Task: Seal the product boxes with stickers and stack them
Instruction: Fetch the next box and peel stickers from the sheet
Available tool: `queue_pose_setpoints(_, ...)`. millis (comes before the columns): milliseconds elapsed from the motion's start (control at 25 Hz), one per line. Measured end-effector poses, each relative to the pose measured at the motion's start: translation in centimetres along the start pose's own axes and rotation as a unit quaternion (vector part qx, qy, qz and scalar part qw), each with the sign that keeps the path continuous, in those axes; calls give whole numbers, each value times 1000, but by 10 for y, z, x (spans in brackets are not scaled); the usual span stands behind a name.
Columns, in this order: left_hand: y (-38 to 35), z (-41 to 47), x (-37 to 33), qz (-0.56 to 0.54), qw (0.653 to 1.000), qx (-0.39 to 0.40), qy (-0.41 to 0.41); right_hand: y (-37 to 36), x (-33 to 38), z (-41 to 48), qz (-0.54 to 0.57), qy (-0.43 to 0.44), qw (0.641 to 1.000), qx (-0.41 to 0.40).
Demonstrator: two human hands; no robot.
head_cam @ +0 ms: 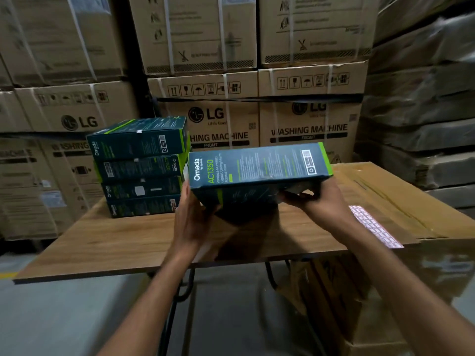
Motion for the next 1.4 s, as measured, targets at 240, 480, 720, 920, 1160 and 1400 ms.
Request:
queue_pose_setpoints(240,21,-17,-33,-183,983,29,14,-6,-2,-6,-40,29,998,-48)
queue_pose_setpoints(480,44,7,-56,-242,970,-18,-3,-11,43,7,-17,85,995,-56)
queue_pose_setpoints(720,50,19,-58,-257,966,5,12,23,104,22,-167,180,969,18)
queue_pose_setpoints(920,48,17,-59,-242,970,9,-4,34,124,27,-384,183,894,137)
queue_pose_setpoints(1160,42,30,-91,-243,969,-31,-25,37,114,17,-283,155,946,-21)
queue_pose_setpoints(1400,6,4,-96,-240,968,24,73,24,98,8,-156,51,968,-192)
Point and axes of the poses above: each hand's wrist, its own z-axis towards the middle knuckle, its own y-axis out of the back of the hand, x = y × z, the point moved 2 cm from there along z, towards the middle knuckle, and after that the axes turned 8 degrees about y, right-handed, at the moved point
